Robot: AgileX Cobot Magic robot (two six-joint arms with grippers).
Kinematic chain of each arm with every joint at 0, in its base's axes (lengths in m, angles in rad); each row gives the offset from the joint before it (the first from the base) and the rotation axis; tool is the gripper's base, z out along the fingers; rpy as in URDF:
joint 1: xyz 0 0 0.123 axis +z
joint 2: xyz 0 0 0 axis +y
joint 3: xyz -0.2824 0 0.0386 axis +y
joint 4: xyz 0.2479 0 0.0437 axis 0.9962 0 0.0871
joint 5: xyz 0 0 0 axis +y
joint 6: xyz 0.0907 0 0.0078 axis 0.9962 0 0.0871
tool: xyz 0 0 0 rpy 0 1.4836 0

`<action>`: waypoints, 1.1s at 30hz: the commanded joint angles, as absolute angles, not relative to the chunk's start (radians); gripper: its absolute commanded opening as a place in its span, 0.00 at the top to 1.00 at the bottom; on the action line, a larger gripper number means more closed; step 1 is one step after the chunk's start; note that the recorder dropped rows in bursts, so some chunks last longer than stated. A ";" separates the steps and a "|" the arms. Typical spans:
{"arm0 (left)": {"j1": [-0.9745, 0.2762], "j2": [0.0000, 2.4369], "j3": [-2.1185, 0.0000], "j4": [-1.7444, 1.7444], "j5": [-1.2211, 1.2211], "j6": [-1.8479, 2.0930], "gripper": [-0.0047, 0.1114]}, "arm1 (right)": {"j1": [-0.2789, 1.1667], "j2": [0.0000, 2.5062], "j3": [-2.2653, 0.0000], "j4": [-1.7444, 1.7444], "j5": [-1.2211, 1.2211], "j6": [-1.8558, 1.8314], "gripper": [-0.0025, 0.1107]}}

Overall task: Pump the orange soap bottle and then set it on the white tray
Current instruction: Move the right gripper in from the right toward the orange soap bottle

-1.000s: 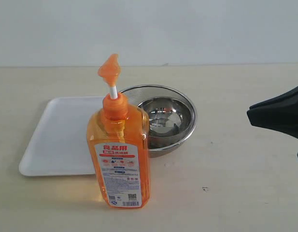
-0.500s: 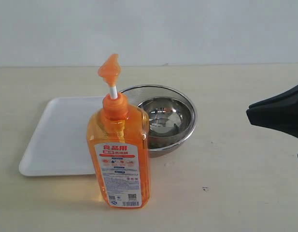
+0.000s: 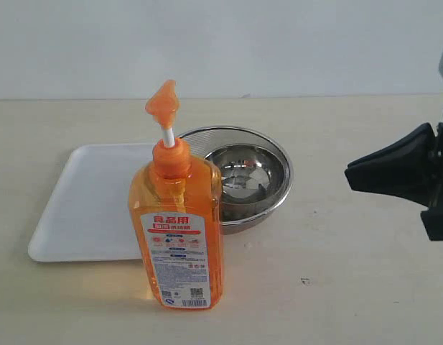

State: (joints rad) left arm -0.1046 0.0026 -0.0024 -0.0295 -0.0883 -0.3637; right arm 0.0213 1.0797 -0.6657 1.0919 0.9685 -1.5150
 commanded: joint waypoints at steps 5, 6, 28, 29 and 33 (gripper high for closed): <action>-0.103 0.019 -0.065 -0.033 -0.031 -0.373 0.92 | 0.023 1.170 -0.725 1.113 1.006 -1.584 0.98; -0.103 0.035 -0.075 -0.028 -0.024 -0.373 0.92 | 0.023 1.179 -0.725 1.114 1.012 -1.589 0.98; -0.280 0.444 -0.423 -0.042 0.299 -0.133 0.92 | 0.195 1.221 -0.735 1.156 0.885 -1.711 0.98; -0.286 0.461 -0.433 -0.045 0.317 -0.113 0.92 | 0.197 1.221 -0.735 1.164 0.881 -1.711 0.98; -0.290 0.529 -0.461 -0.045 0.365 -0.092 0.92 | 0.197 1.221 -0.735 1.190 0.869 -1.702 0.98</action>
